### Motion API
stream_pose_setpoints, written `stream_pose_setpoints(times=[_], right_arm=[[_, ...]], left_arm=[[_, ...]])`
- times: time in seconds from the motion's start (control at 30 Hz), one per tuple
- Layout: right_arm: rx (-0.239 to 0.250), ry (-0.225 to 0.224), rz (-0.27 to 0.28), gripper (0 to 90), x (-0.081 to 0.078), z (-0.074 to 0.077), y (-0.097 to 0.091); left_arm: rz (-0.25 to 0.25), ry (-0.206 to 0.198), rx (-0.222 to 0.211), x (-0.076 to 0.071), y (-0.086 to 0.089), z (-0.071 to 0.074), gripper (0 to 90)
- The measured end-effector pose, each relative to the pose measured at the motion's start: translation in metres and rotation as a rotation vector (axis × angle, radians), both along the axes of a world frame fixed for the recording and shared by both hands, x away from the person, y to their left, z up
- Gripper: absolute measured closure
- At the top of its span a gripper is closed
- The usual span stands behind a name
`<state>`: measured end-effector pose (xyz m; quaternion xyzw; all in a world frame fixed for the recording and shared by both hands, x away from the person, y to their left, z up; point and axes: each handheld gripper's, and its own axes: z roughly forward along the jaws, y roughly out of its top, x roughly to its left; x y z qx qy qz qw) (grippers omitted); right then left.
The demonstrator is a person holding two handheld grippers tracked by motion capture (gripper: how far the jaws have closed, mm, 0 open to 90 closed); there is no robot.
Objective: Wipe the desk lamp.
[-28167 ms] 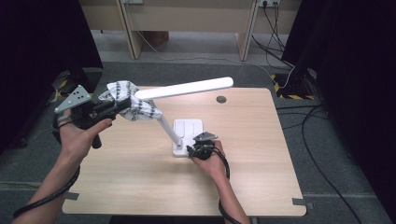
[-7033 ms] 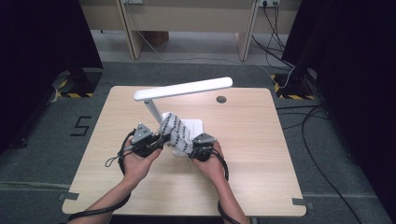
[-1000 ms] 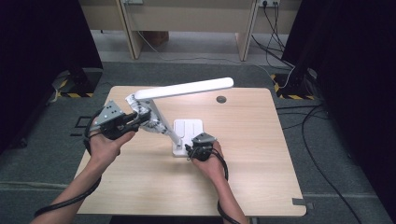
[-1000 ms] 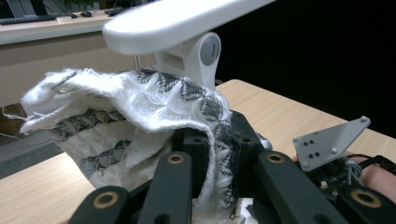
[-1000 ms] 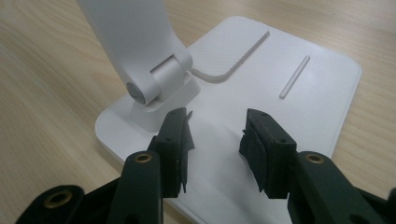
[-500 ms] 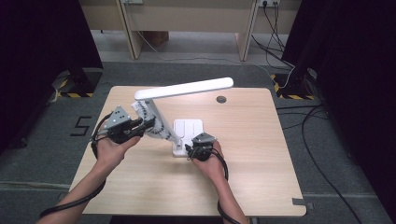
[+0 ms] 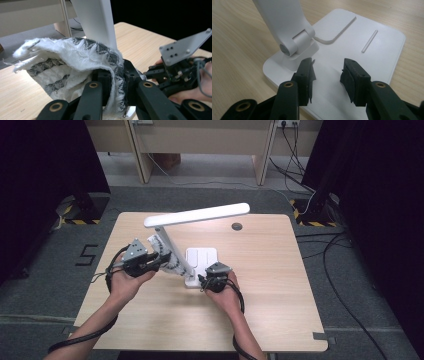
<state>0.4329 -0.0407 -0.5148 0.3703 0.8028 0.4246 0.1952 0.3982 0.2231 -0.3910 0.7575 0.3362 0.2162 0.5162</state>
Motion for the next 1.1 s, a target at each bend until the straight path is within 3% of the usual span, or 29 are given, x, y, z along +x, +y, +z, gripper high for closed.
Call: stream_pose_setpoints(times=[0.5, 1.1], right_arm=[[-0.003, -0.001, -0.001, 60.1, 0.0, 0.0, 0.0], [-0.003, 0.0, -0.001, 60.2, 0.0, 0.0, 0.0]], left_arm=[[-0.033, 0.055, 0.032, 0.01, -0.008, -0.023, 79.3], [-0.043, 0.063, 0.051, 0.01, -0.011, -0.028, 79.1]])
